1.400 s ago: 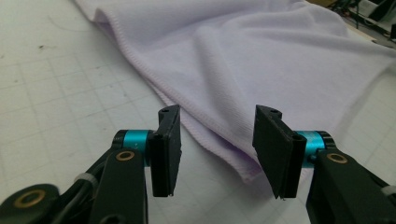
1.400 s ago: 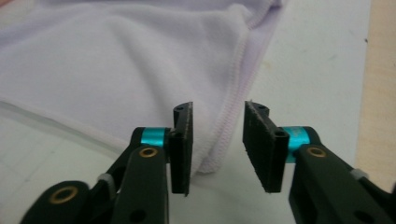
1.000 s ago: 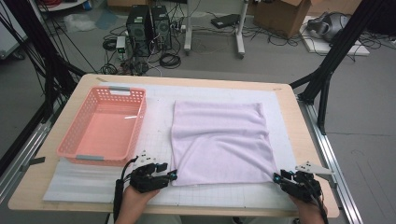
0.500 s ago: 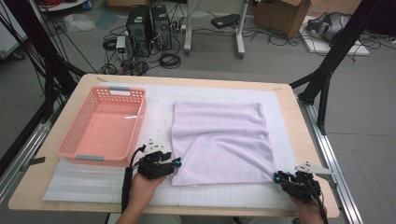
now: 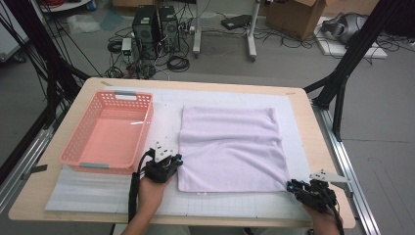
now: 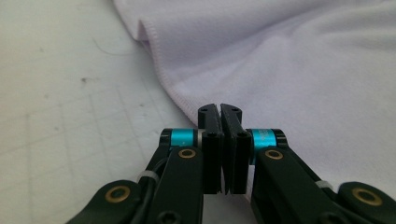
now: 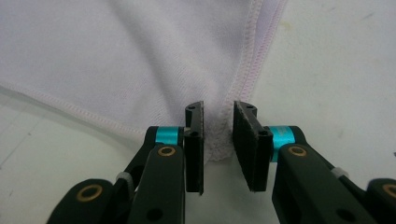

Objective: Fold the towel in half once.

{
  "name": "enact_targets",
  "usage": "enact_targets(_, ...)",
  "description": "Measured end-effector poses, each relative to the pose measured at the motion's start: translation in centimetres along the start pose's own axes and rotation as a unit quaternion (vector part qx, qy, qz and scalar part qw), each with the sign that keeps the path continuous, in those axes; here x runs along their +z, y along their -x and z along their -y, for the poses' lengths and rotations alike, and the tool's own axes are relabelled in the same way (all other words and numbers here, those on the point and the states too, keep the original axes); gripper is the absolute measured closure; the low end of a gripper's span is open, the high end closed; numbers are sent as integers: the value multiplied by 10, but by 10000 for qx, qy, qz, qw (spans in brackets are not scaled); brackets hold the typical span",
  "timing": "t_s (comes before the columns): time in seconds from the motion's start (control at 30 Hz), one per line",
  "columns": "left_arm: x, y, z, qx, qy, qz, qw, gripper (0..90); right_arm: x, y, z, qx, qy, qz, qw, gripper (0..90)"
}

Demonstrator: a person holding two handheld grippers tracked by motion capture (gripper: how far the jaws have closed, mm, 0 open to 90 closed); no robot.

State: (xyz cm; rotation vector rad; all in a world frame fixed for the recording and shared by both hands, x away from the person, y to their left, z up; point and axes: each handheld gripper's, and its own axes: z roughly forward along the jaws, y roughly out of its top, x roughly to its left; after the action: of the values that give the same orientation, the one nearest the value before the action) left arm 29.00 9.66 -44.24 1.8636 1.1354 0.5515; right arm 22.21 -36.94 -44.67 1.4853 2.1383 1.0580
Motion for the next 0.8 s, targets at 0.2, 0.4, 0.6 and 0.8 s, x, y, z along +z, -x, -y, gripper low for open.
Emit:
enact_targets(0.2,6,-2,3,-53,-80,-65,9999,806,0,0,0,1,6,-1,10000,728)
enact_targets(0.4,-17,2,11,-404,-16,396,9984,562,-4,-2,0,81,98,-154,9998,626)
enact_targets(0.6,-27,14,23,-405,-314,761,9958,487,-2,-5,2,14,-9,-63,10000,565)
enact_targets(0.8,-29,24,32,-205,-439,584,9971,584,-3,-7,2,27,-135,-205,9997,832)
